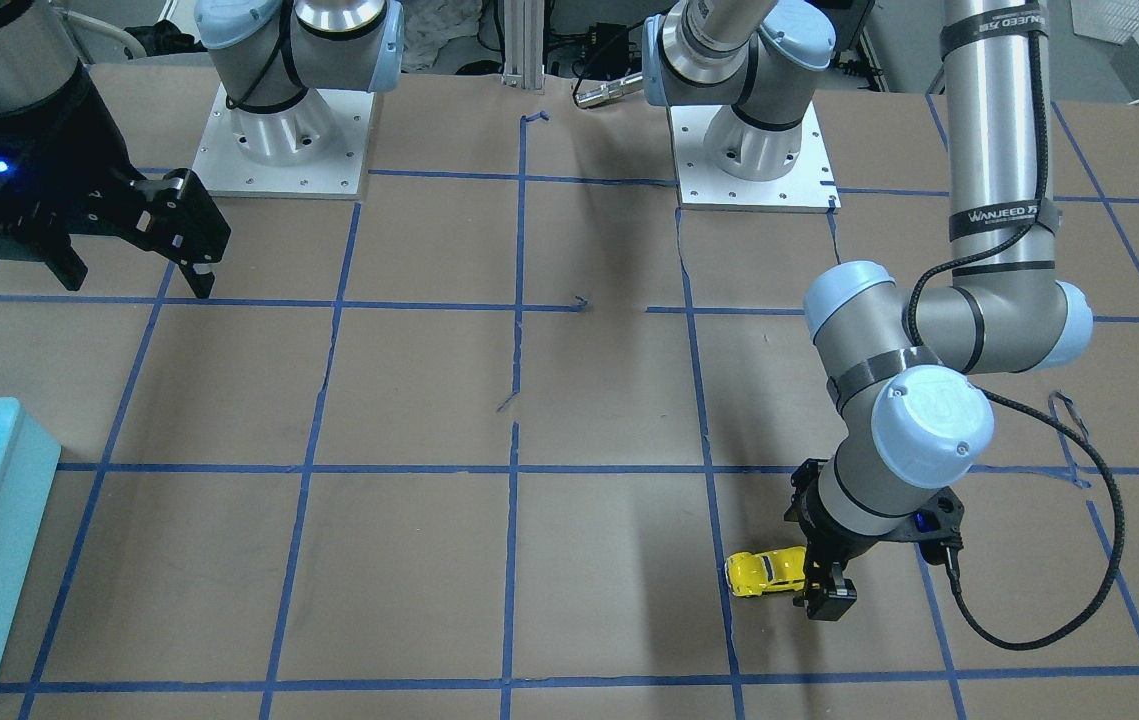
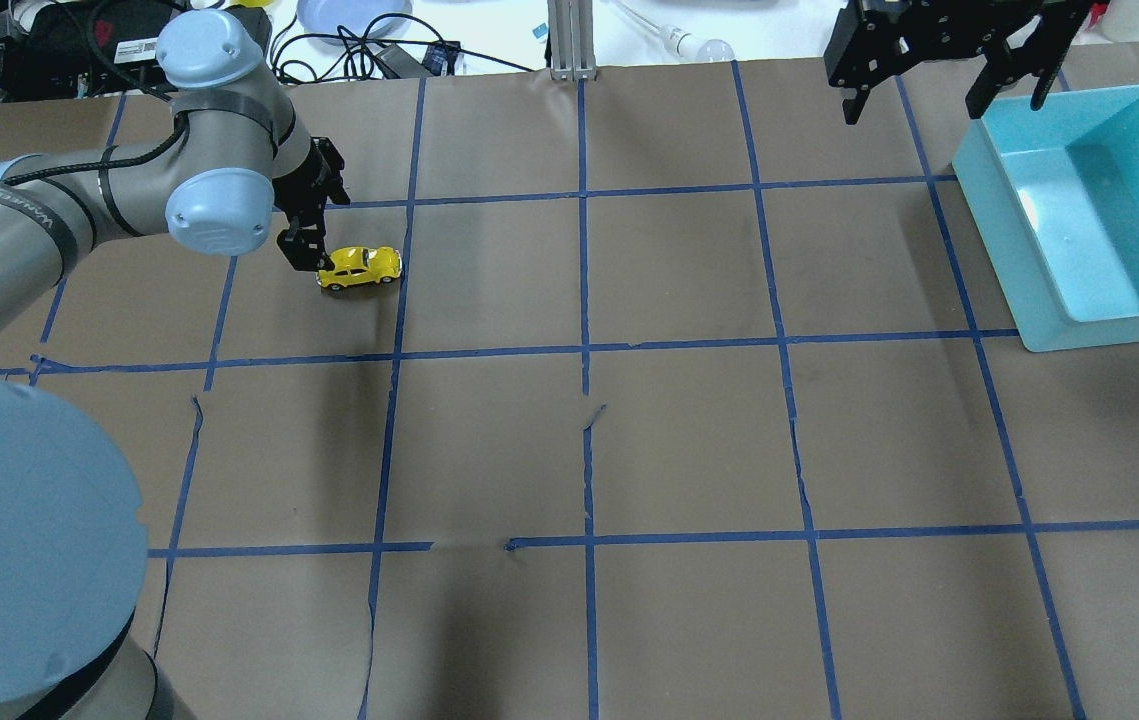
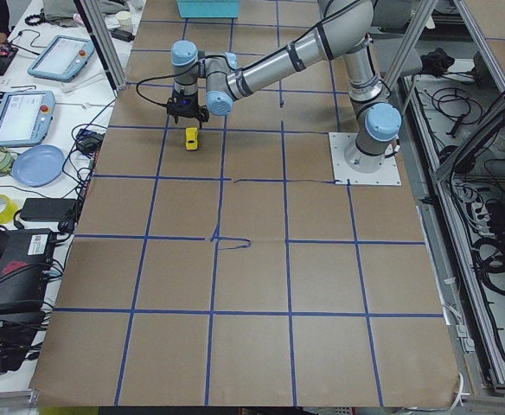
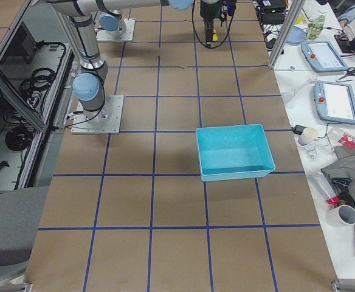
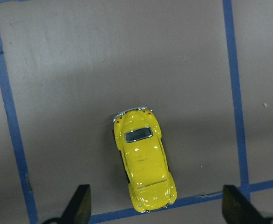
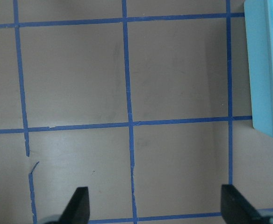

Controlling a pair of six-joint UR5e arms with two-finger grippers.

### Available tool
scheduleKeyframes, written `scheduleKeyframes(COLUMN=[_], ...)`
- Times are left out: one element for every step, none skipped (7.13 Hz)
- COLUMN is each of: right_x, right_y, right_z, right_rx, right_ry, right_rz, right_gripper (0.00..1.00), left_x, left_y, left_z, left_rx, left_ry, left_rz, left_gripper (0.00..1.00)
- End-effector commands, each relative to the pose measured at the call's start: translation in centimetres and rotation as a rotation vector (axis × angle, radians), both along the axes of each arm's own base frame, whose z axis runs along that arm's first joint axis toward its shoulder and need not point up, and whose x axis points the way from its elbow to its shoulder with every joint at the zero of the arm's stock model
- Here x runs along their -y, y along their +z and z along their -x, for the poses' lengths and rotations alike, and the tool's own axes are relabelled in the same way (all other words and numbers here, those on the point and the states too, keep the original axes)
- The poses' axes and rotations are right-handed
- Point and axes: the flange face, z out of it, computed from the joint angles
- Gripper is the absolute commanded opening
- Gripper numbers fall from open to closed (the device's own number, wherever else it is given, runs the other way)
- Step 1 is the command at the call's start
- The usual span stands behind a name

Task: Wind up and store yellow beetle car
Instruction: 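Lower the left gripper over the yellow beetle car and close on it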

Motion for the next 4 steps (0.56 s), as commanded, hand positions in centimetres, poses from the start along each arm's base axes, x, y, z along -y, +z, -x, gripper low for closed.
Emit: scheduleKeyframes(right_x=[-0.8, -0.3, 0.0, 0.7], right_y=[0.3, -0.3, -0.4, -1.6], right_z=[0.1, 0.3, 0.6, 1.5], right_rx=[0.003, 0.008, 0.015, 0.017], right_ry=[-0.006, -0.006, -0.014, -0.033], right_rz=[-0.013, -0.02, -0.009, -0.033], right_gripper=[1.0, 1.0, 1.0, 1.0], left_x=[0.1, 0.1, -0.1, 0.1], left_y=[-2.5, -3.1, -3.6, -3.7], left_z=[0.0, 0.0, -0.1, -0.1], left_rx=[-0.005, -0.006, -0.004, -0.004], left_ry=[0.051, 0.07, 0.075, 0.084], left_rz=[-0.038, -0.047, -0.058, -0.056], left_gripper=[1.0, 1.0, 1.0, 1.0])
